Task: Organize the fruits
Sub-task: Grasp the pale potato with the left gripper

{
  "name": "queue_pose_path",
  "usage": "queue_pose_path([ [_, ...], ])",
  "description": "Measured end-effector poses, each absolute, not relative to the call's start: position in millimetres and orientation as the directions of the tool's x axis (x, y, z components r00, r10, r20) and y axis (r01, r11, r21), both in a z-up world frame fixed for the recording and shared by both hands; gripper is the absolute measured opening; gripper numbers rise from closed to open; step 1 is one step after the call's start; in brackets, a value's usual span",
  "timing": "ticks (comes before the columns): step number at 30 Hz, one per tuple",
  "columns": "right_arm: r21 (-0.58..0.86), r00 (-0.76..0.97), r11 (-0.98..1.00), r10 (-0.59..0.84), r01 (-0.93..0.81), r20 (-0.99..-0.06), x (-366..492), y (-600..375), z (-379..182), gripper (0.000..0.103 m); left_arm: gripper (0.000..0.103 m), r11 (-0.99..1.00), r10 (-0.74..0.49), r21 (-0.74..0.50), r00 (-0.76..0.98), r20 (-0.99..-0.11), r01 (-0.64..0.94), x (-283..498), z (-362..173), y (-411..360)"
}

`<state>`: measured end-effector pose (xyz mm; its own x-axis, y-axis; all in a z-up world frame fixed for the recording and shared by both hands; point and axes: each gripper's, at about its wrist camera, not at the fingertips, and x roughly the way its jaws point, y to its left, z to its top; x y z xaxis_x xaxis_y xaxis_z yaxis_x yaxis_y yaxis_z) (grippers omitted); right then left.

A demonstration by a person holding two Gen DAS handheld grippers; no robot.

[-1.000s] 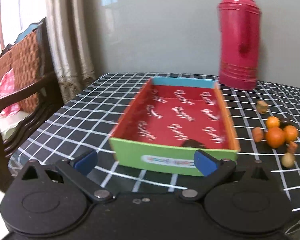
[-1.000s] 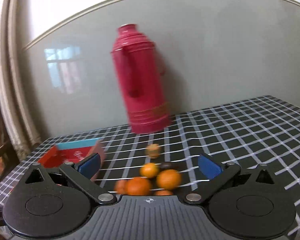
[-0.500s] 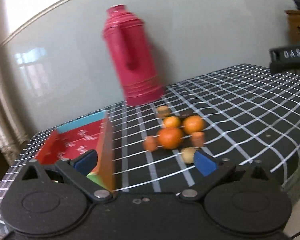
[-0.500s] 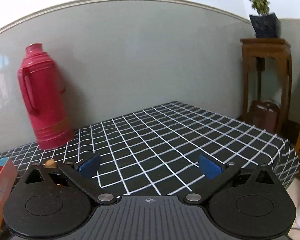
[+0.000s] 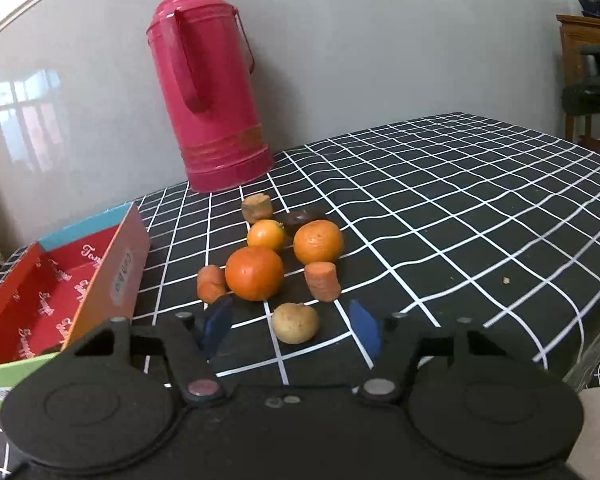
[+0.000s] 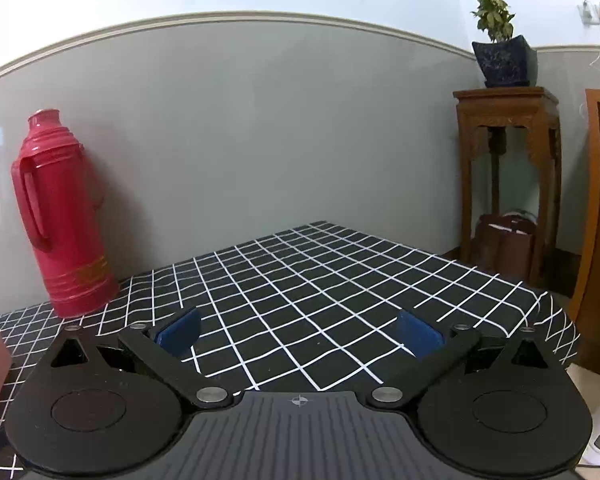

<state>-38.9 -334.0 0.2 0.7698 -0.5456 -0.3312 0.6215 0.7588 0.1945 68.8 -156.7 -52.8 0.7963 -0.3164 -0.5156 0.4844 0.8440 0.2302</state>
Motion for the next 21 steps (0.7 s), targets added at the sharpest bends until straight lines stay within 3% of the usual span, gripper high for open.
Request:
queue_pose_path([
  [6,0.225,0.790,0.772,-0.509,0.595,-0.343,-34.1,-338.4,-2.0,0.103,0.037,0.855,-0.319,0.184,0.771,-0.551,0.486,80.5,-61.6,-158.5],
  [8,0.220,0.792,0.776,-0.506,0.591,-0.342,-33.2,-337.1,-2.1,0.103,0.018,0.851,-0.335,0.170,0.764,-0.552,0.497,79.8,-61.8,-158.8],
  [13,0.224,0.797,0.780,-0.499,0.584,-0.340,-31.4,-335.6,-2.8,0.103,0.018,0.846,-0.339,0.181,0.769,-0.542,0.501,76.2,-60.2,-160.1],
  [21,0.235,0.806,0.786,-0.485,0.571,-0.338,-29.2,-332.4,-1.7,0.103,0.018,0.874,-0.293,0.231,0.843,-0.450,0.427,70.9,-43.5,-147.4],
])
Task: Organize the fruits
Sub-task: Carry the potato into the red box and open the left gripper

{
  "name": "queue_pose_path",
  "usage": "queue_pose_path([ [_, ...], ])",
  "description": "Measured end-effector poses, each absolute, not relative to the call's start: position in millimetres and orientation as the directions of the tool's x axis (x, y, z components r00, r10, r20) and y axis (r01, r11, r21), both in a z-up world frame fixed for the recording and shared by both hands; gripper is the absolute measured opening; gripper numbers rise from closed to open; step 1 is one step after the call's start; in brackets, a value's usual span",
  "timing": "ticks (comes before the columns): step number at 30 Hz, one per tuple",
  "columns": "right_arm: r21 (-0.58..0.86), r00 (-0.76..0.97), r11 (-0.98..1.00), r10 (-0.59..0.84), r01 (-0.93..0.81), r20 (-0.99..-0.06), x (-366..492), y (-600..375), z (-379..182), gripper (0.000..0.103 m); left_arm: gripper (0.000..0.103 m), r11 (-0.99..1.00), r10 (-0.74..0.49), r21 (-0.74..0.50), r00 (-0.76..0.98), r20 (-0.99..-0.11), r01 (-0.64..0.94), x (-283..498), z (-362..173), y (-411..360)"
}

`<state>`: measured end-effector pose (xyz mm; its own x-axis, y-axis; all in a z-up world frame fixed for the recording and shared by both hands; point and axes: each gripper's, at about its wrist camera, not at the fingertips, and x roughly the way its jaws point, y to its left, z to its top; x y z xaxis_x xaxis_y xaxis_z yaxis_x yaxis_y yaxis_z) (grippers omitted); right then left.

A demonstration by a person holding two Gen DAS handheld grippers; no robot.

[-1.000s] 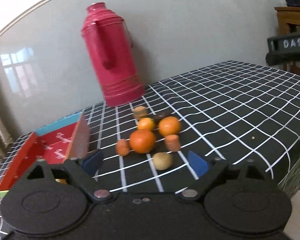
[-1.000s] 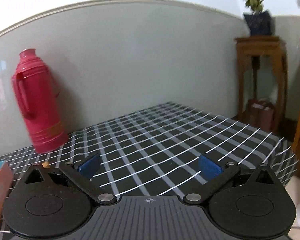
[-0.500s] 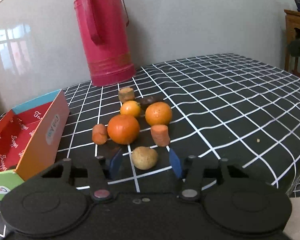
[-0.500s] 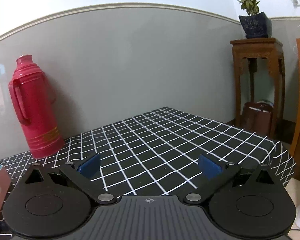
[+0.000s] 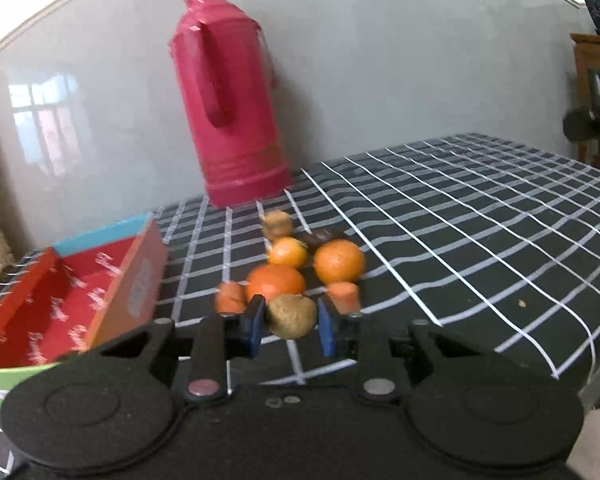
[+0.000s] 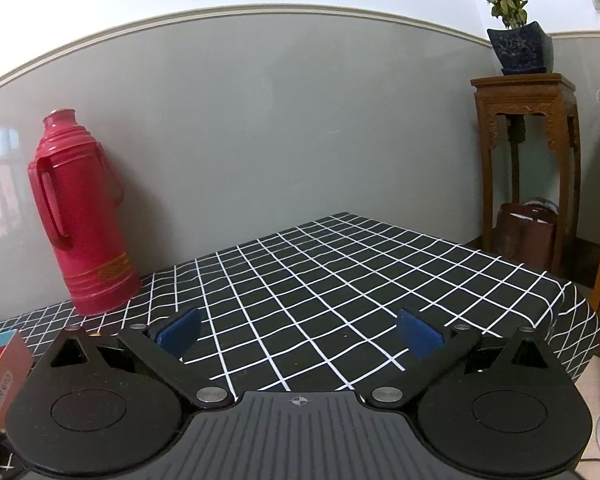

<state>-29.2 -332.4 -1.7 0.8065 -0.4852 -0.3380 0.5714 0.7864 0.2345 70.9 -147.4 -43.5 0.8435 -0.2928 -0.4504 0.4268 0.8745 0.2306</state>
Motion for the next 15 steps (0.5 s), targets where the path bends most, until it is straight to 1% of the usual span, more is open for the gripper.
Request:
queue_pose_path([
  [4,0.229,0.813,0.796,-0.475,0.560,-0.336,-25.8,-326.6,-1.1,0.103,0.018,0.903,-0.233,0.252,0.889,-0.395,0.349,72.9,-32.1,-132.7],
  [7,0.227,0.821,0.806,-0.463,0.547,-0.335,-22.4,-320.7,-1.0,0.103,0.018,0.927,-0.175,0.249,0.911,-0.373,0.280,79.4,-23.8,-117.4],
  [11,0.216,0.830,0.821,-0.447,0.529,-0.333,-16.1,-311.1,-0.8,0.103,0.018,0.956,-0.078,0.236,0.929,-0.362,0.172,93.4,-14.1,-93.2],
  [15,0.208,0.840,0.837,-0.425,0.507,-0.336,-8.7,-301.5,-0.8,0.103,0.018,0.975,0.007,0.209,0.922,-0.388,0.080,110.5,-8.6,-66.6],
])
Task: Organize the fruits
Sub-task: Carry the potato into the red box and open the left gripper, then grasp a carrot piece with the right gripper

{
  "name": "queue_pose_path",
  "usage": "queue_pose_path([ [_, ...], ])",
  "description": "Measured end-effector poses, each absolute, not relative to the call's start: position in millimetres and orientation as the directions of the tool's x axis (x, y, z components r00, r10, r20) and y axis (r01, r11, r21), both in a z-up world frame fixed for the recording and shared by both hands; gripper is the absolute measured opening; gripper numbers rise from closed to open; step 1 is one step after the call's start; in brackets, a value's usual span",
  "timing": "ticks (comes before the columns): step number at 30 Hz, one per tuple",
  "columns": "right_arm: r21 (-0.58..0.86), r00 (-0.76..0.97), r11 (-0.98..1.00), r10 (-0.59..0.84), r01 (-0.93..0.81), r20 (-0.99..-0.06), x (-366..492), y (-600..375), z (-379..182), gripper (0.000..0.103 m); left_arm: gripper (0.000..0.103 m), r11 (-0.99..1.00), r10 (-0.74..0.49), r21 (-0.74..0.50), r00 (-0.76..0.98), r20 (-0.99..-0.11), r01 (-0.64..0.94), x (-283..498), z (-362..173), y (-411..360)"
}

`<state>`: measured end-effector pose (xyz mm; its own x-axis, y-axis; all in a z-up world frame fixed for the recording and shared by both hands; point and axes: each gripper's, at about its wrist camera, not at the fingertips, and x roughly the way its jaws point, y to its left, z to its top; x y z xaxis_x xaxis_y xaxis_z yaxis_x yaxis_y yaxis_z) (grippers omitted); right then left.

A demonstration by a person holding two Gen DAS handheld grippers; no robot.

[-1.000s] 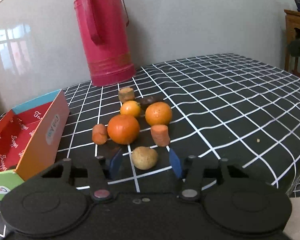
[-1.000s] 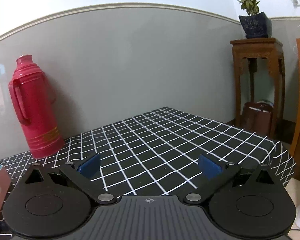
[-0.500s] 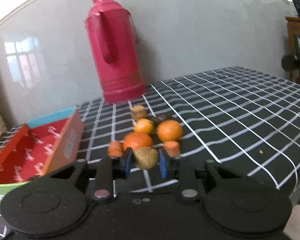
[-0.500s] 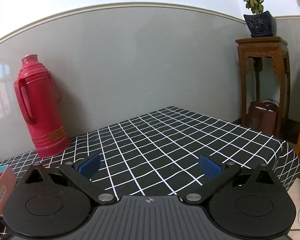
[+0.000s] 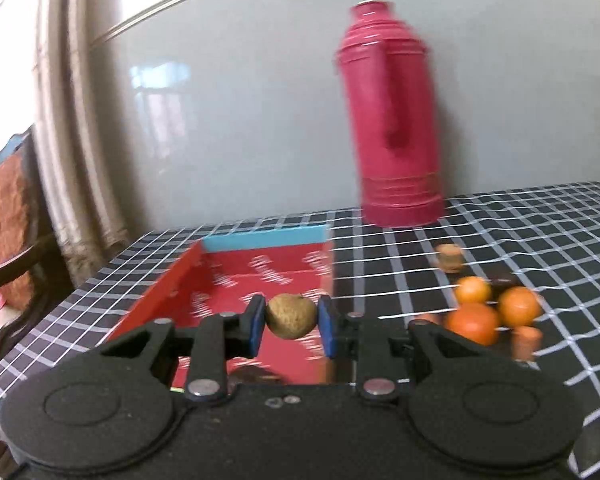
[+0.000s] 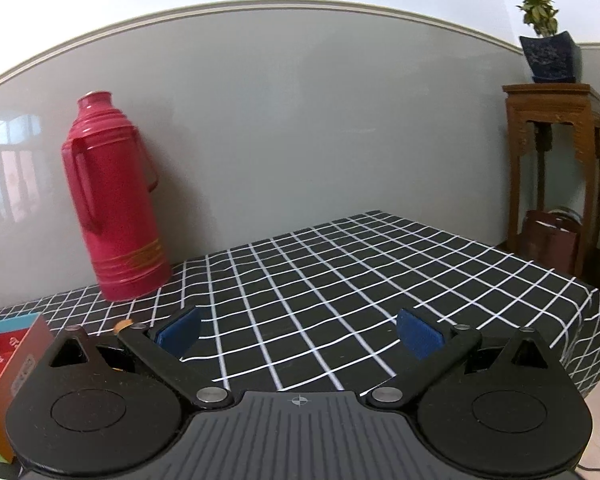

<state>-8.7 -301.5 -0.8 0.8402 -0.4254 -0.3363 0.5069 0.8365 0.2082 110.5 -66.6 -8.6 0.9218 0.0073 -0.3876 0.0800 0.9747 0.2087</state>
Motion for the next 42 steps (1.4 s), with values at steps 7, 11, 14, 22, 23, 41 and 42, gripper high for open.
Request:
queue_pose_path([
  [7,0.191,0.859,0.866,-0.382,0.461,-0.342,6.7,-281.9,-2.8,0.103,0.018,0.984,0.083,0.176,0.881,-0.466,0.000,132.9,-10.0,-35.8],
  [11,0.179,0.869,0.883,-0.358,0.434,-0.341,14.6,-270.2,-3.4,0.103,0.018,0.986,0.111,0.163,0.854,-0.508,-0.031,138.4,-13.0,-21.9],
  [14,0.174,0.876,0.893,-0.340,0.415,-0.342,20.0,-262.7,-3.8,0.103,0.018,0.987,0.124,0.152,0.833,-0.539,-0.049,147.4,-15.1,-14.2],
  [22,0.169,0.886,0.909,-0.308,0.382,-0.347,28.1,-252.7,-5.5,0.103,0.029,0.988,0.146,0.132,0.793,-0.591,-0.084,155.9,-16.2,2.8],
  [23,0.170,0.887,0.910,-0.303,0.378,-0.348,28.4,-252.3,-6.3,0.103,0.035,0.988,0.142,0.127,0.794,-0.591,-0.083,155.3,-14.6,4.3],
  [41,0.117,0.885,0.975,-0.116,0.187,-0.450,67.3,-215.1,-34.0,0.083,0.082,0.987,0.158,0.091,0.862,-0.482,-0.131,109.8,19.4,49.8],
  [42,0.125,0.879,0.976,-0.102,0.180,-0.466,70.4,-215.4,-36.6,0.068,0.083,0.986,0.165,0.088,0.863,-0.478,-0.140,109.7,20.3,54.4],
])
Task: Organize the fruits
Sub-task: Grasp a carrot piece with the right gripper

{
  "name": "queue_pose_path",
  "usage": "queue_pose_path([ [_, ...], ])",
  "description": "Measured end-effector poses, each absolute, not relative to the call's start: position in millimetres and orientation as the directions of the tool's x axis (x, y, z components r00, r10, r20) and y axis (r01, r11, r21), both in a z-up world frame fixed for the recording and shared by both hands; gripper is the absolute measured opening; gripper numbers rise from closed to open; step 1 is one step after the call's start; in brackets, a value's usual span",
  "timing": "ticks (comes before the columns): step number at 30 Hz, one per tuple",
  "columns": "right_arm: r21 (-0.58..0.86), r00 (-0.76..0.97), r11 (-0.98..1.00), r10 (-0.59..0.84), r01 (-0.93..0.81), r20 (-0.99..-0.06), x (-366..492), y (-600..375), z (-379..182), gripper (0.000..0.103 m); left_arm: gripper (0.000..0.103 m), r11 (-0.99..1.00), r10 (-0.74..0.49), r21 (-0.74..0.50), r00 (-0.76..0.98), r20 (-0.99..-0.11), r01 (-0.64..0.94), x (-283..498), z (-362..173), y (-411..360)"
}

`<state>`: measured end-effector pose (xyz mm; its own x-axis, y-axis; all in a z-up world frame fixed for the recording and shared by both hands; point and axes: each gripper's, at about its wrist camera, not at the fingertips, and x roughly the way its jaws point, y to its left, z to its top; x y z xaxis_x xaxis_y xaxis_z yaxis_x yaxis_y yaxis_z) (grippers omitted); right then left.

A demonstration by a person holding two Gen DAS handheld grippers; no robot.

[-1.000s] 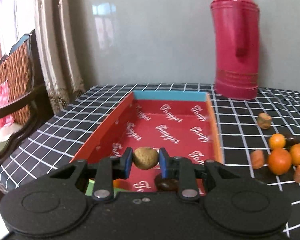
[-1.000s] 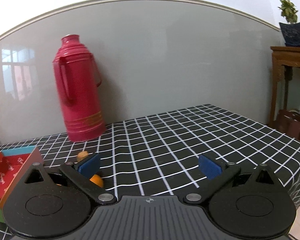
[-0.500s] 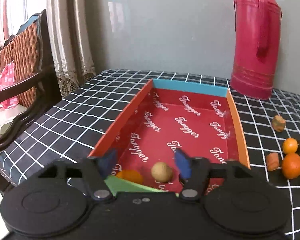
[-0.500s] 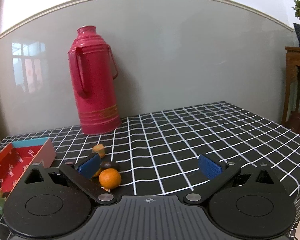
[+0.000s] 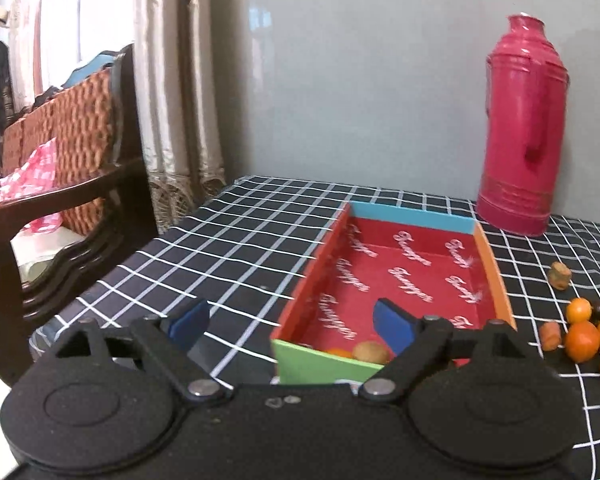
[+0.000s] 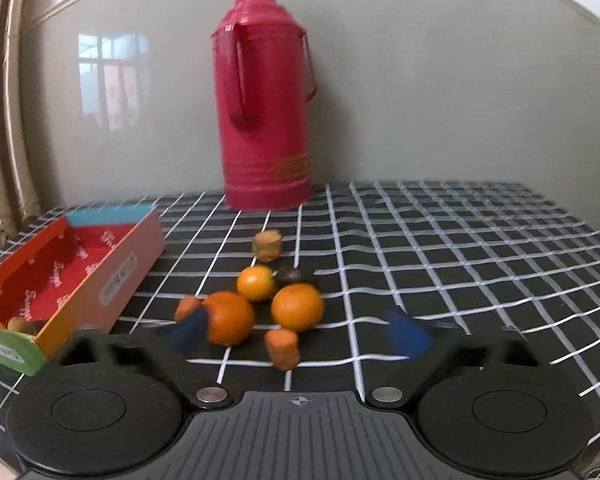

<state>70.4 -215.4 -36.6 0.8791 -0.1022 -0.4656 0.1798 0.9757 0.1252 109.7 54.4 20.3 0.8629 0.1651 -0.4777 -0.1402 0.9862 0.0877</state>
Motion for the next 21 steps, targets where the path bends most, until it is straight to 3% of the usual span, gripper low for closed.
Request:
queue_pose_path([
  [6,0.155,0.846,0.968,-0.088,0.197,-0.526,85.8,-220.1,-51.1,0.064,0.084,0.982,0.185,0.073,0.856,-0.483,-0.172,110.9,23.2,74.3],
  [8,0.148,0.841,0.971,-0.083,0.190,-0.534,89.1,-218.5,-54.4,0.052,0.085,0.982,0.187,0.063,0.852,-0.489,-0.179,112.3,23.8,79.0],
  [10,0.147,0.831,0.973,-0.067,0.177,-0.553,93.4,-216.8,-59.2,0.033,0.085,0.981,0.189,0.055,0.851,-0.491,-0.187,112.5,24.5,82.7],
  [12,0.139,0.824,0.975,-0.068,0.175,-0.563,96.2,-215.4,-63.3,0.032,0.085,0.980,0.191,0.052,0.851,-0.490,-0.190,111.9,24.5,84.8],
  [15,0.114,0.826,0.980,-0.071,0.162,-0.559,98.6,-211.0,-64.8,0.021,0.086,0.980,0.192,0.054,0.851,-0.489,-0.191,111.5,24.6,86.0],
  [21,0.099,0.854,0.983,-0.082,0.154,-0.513,93.7,-205.2,-58.1,0.021,0.086,0.978,0.199,0.050,0.846,-0.495,-0.202,112.2,23.9,89.5],
])
